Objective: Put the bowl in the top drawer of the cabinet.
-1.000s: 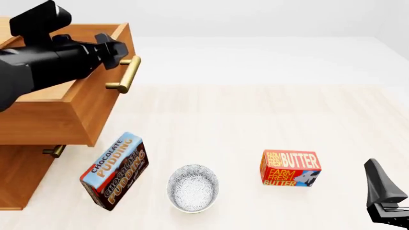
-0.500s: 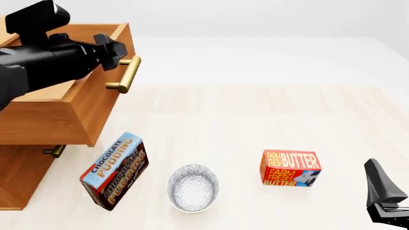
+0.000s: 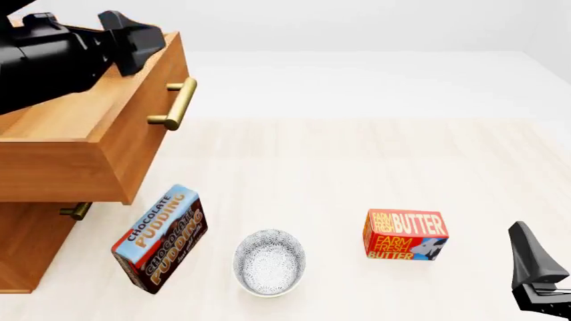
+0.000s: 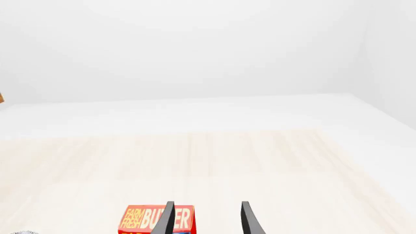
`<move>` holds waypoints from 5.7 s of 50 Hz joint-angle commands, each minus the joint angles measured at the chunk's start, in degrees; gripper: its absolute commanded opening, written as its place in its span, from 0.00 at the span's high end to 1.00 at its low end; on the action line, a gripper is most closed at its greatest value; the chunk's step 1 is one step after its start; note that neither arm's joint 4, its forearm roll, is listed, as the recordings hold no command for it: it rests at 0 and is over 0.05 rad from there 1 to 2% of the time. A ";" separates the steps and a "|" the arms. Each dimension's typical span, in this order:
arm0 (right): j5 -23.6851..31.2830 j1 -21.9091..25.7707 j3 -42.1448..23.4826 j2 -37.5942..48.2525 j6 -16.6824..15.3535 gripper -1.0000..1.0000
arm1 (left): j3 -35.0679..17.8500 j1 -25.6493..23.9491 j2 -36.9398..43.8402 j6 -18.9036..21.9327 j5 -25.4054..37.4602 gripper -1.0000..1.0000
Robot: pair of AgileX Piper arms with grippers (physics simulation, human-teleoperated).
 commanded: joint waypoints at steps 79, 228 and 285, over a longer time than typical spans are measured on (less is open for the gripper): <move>0.00 -0.01 0.00 0.01 0.00 0.00 | 7.98 -16.37 -16.91 1.60 5.40 0.00; 0.02 0.01 0.00 -0.05 0.00 0.00 | 29.12 -23.44 13.44 -11.24 -24.63 0.00; 0.00 0.01 0.00 0.00 0.00 0.00 | 31.58 -18.92 22.98 -12.95 -31.76 0.00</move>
